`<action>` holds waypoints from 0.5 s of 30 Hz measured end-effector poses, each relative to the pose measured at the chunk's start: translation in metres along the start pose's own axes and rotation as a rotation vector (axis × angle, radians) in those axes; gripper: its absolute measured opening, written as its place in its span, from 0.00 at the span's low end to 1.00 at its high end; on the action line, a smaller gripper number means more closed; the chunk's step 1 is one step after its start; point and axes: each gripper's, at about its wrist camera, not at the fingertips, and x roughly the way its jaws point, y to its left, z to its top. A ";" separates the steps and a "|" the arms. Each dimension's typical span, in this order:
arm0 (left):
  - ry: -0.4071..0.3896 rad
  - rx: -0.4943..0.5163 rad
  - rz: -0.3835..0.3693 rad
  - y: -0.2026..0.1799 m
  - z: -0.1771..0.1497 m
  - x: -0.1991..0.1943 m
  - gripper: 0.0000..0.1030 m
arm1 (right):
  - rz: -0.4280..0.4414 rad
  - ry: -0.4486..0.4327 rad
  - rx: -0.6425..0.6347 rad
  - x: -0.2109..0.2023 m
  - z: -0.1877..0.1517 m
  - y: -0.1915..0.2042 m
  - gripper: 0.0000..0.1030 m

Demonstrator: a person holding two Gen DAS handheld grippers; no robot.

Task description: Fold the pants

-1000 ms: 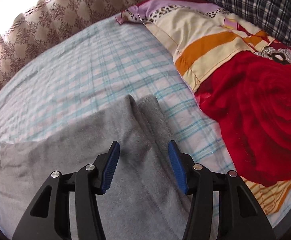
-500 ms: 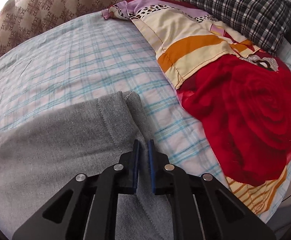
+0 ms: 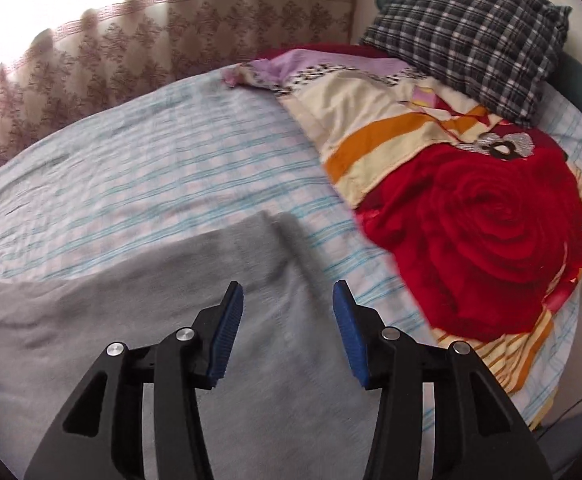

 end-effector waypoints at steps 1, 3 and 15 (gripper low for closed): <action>0.005 0.000 0.014 0.000 0.003 0.005 0.48 | 0.030 0.010 -0.010 0.000 -0.004 0.005 0.46; 0.011 0.002 0.054 0.000 0.006 0.016 0.48 | 0.084 0.057 -0.030 0.006 -0.014 0.015 0.46; 0.000 -0.007 0.108 -0.007 0.007 0.013 0.51 | 0.114 0.116 0.017 0.014 -0.034 0.000 0.46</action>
